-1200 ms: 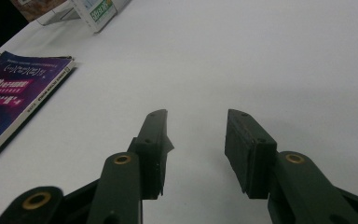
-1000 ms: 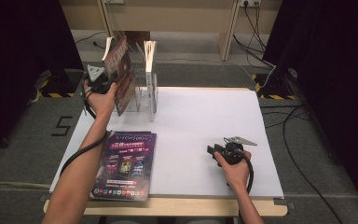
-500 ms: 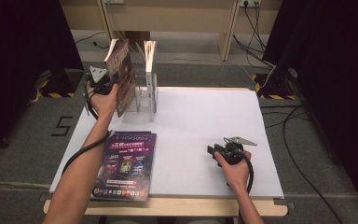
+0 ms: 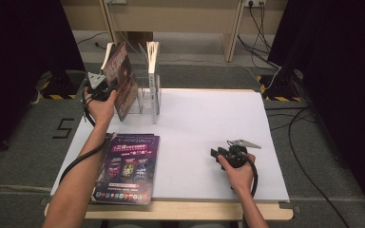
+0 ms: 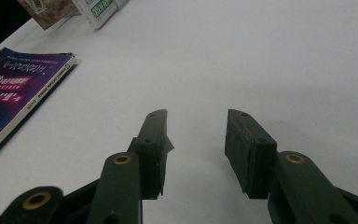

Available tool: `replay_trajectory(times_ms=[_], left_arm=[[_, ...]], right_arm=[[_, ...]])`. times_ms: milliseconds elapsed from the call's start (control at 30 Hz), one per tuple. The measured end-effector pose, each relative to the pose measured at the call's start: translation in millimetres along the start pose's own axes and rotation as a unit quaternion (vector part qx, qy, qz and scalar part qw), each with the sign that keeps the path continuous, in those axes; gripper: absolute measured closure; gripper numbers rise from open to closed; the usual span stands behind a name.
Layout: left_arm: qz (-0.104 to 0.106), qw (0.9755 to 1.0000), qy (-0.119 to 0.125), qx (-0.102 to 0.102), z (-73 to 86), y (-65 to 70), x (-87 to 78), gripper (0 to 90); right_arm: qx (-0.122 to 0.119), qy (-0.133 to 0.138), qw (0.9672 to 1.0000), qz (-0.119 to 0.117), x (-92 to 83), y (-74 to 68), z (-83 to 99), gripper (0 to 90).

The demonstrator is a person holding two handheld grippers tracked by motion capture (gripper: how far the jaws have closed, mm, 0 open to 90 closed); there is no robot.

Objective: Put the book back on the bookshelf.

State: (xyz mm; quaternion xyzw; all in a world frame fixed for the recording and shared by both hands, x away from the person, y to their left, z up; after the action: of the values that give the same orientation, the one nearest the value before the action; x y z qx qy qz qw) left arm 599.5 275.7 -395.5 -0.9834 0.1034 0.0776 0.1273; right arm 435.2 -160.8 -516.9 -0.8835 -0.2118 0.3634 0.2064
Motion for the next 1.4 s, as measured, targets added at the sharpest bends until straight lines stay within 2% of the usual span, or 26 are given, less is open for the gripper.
replay_trajectory(times_ms=[100, 167, 333, 500, 600, 733, 900, 1000, 1133, 1167, 1300, 1400], left_arm=[[-0.002, 1.0000, -0.003, -0.003, 1.7, -4.6, -2.3, 80.6], [0.001, 0.9999, -0.004, -0.012, 2.2, -7.0, -3.6, 78.2], [0.005, 0.9997, 0.003, -0.025, -0.2, -11.7, -7.2, 75.0], [0.007, 0.9982, 0.014, -0.058, -5.4, -17.2, -9.1, 71.2], [0.008, 0.9971, 0.015, -0.073, -8.8, -20.1, -8.0, 71.0], [0.012, 0.9968, 0.017, -0.077, -18.3, -21.8, -5.9, 72.6], [0.032, 0.9959, -0.004, -0.084, -25.8, -18.5, 0.8, 77.2], [0.046, 0.9957, -0.020, -0.078, -27.7, -13.8, 5.1, 78.8], [0.049, 0.9964, -0.035, -0.059, -30.8, -10.1, 6.9, 81.9], [0.046, 0.9970, -0.039, -0.049, -31.5, -9.4, 7.0, 82.9], [0.040, 0.9986, -0.029, -0.018, -33.7, -4.4, 6.9, 83.6], [0.029, 0.9995, -0.010, -0.006, -33.6, -3.4, 7.1, 83.8]], right_arm=[[0.004, -0.002, 1.0000, 0.000, 0.6, -0.7, 0.7, 59.3], [0.004, -0.001, 1.0000, 0.000, 0.6, -0.7, 0.6, 59.3], [0.000, 0.000, 1.0000, 0.001, 0.8, 0.3, 0.2, 59.2], [0.001, -0.001, 1.0000, 0.000, 0.4, 0.3, 0.1, 59.0], [0.001, -0.003, 1.0000, -0.001, 0.6, 0.9, 0.0, 58.6], [0.003, -0.006, 1.0000, -0.001, 1.3, 1.6, 0.5, 58.5], [0.005, -0.010, 0.9999, 0.000, 1.7, 1.8, 0.8, 58.4], [0.003, -0.012, 0.9999, 0.000, 1.9, 2.7, 1.1, 58.4], [0.004, -0.015, 0.9999, 0.001, 1.7, 2.8, 1.4, 58.3], [0.003, -0.016, 0.9999, 0.002, 1.7, 2.9, 1.4, 58.4], [0.004, -0.018, 0.9998, 0.001, 2.1, 3.1, 1.8, 58.4], [0.006, -0.019, 0.9998, 0.001, 2.1, 3.0, 2.0, 58.4]])
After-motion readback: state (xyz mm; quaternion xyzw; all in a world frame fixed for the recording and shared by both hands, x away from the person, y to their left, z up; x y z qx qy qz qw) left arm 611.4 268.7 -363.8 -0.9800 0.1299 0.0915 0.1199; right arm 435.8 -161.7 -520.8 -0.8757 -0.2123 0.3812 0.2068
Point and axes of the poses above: each handheld gripper's, and its own axes: x roughly forward along the jaws, z roughly out of its underside, y roughly to its right, the point moved 5 cm from there along x, roughly forward along the jaws, and after that the axes turned 15 degrees about x, right-handed, at the moved point
